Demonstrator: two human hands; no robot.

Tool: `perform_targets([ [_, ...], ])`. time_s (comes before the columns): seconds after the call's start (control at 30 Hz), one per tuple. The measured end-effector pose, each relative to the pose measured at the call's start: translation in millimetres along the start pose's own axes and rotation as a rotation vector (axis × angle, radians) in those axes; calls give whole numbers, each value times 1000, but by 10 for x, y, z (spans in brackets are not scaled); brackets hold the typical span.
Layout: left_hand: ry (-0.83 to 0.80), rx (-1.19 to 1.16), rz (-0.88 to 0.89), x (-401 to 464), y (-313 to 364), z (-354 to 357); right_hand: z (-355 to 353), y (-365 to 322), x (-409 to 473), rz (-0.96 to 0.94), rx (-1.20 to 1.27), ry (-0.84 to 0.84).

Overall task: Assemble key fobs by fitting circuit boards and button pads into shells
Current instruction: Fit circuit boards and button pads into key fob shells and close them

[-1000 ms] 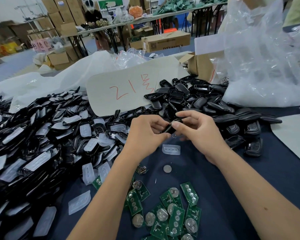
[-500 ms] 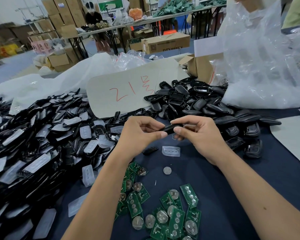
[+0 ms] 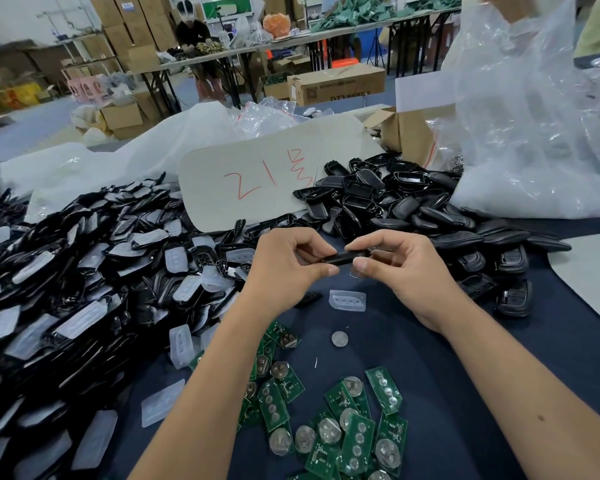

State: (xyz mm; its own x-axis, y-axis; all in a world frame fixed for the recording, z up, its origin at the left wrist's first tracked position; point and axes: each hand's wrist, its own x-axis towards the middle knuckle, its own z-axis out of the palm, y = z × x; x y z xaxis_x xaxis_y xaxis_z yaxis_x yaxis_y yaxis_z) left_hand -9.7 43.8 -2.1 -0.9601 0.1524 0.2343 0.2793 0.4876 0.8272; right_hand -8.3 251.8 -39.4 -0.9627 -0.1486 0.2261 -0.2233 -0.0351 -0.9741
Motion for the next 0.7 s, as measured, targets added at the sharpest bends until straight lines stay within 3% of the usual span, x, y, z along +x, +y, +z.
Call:
perform_targets([
  [0.27, 23, -22, 55, -3, -7, 45, 3, 8, 9, 2, -30, 20],
  [0.37, 37, -123, 37, 9, -14, 62, 15, -12, 18, 9, 65, 61],
  [0.47, -48, -281, 13, -2, -9, 104, 51, -18, 22, 78, 233, 84],
  [0.6, -51, -172, 94, 1, -5, 157, 101, -58, 9, 164, 396, 102],
  [0.7, -26, -122, 137, -5, -3, 190, 116, -79, -11, 182, 387, 88],
])
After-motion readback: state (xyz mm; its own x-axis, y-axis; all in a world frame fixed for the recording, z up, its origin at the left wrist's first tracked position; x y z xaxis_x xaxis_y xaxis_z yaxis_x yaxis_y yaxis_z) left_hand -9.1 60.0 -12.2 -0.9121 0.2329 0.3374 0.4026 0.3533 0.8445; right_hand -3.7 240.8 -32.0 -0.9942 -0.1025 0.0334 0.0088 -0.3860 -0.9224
